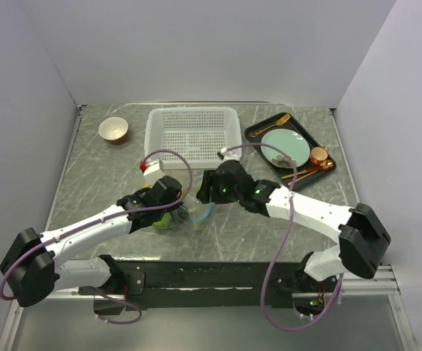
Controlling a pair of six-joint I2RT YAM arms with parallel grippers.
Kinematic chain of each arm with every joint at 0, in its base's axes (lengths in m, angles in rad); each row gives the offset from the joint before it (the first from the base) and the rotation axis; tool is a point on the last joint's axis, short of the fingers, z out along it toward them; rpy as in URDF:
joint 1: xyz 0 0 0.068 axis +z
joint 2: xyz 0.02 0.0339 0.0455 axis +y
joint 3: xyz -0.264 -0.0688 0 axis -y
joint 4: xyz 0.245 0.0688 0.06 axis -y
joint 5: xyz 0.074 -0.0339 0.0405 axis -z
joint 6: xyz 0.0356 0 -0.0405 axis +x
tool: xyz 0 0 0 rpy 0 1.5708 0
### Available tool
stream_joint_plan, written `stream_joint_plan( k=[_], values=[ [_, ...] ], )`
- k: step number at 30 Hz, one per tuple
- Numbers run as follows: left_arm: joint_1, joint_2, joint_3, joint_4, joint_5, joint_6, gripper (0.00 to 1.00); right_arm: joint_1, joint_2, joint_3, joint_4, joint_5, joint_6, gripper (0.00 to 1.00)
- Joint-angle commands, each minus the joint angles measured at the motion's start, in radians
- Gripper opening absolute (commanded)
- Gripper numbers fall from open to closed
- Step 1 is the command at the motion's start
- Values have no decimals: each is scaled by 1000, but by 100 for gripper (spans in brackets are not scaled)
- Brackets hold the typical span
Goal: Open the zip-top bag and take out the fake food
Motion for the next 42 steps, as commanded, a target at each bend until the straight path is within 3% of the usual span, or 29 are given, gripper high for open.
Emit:
stream_joint_plan(
  k=[1,10,13,14,20,24,27,30,33,34,35,39,42],
  values=[
    [10,1,-8,43,25,29,1,-131,-32,134,-39,-12,-63,38],
    [10,-26,-45,75,103,43,1,-296,215,382,13,-26,-94,44],
    [10,-32,-48,78,127,49,1,-316,308,454,21,-49,-95,56],
    [10,-35,-47,78,134,52,1,-317,328,471,22,-48,-97,65],
    [2,-43,-45,85,158,43,1,-328,441,602,-12,-66,-120,86],
    [-18,-64,-60,62,112,-7,1,-328,419,642,-59,-66,-128,93],
    [-20,-94,-89,66,94,-32,1,-323,321,573,-50,-66,-108,96],
    [-20,-103,-102,74,88,-44,1,-320,202,454,-58,-101,-54,86],
    [-23,-104,-106,85,91,-47,1,-301,54,233,39,-172,4,57],
    [-29,-104,-105,88,91,-47,1,-297,24,129,68,-193,18,43],
    [-36,-103,-100,89,89,-49,1,-291,-25,81,111,-212,35,38],
    [-93,-103,-76,65,40,-86,1,-198,-115,-154,256,-299,122,32],
    [-136,-97,-68,49,3,-119,1,-106,-112,-208,321,-295,157,29]
  ],
)
